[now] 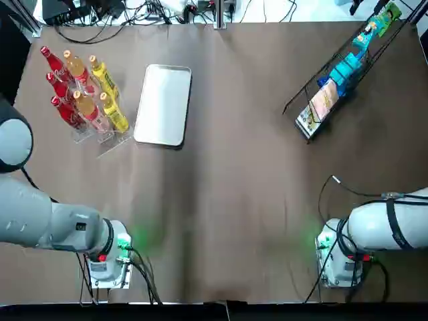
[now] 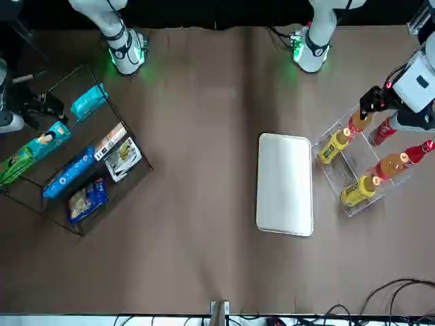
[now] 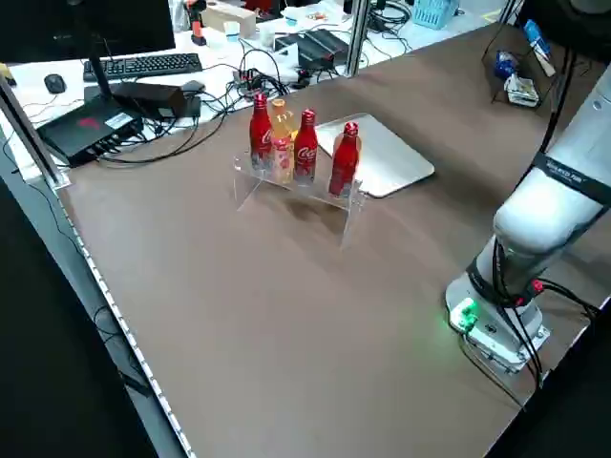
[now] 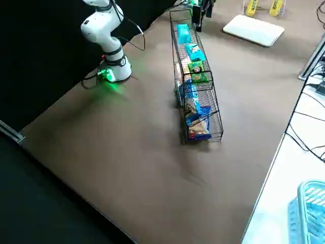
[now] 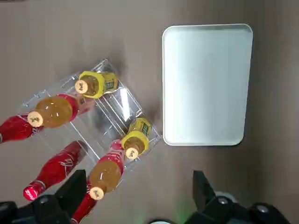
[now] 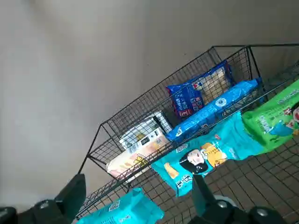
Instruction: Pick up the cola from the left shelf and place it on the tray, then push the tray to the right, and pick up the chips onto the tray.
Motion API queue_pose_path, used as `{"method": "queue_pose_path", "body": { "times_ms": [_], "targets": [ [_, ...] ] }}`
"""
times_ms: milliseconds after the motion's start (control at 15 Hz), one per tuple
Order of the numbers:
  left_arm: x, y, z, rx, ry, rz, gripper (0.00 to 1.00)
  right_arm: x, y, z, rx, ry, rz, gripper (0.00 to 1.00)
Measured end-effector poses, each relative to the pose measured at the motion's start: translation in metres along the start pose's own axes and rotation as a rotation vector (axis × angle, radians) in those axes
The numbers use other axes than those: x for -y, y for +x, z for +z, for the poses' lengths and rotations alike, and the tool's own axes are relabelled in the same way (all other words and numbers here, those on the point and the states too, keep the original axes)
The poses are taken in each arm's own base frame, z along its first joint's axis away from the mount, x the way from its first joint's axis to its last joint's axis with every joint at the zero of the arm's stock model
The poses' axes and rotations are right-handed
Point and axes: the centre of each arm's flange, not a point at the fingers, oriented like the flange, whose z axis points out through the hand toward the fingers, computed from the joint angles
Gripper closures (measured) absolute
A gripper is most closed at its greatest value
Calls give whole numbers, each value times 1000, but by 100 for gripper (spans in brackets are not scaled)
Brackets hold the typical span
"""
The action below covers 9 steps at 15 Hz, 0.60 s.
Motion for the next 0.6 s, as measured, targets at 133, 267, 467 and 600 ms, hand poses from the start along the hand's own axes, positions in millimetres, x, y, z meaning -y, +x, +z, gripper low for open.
{"method": "queue_pose_path", "body": {
  "times_ms": [133, 267, 467, 600],
  "targets": [
    [2, 0, 1, 1, 0, 0, 0, 1, 1, -1, -8, -1, -1, 0],
    [2, 0, 1, 2, 0, 18, 0, 1, 2, -1, -16, -1, -3, 0],
    [6, 0, 5, 11, -1, 19, 0, 3, 2, -1, -19, -2, -6, 0],
    [27, -1, 19, 42, -5, -10, 0, 3, 2, -2, -19, -3, -10, 0]
  ]
}}
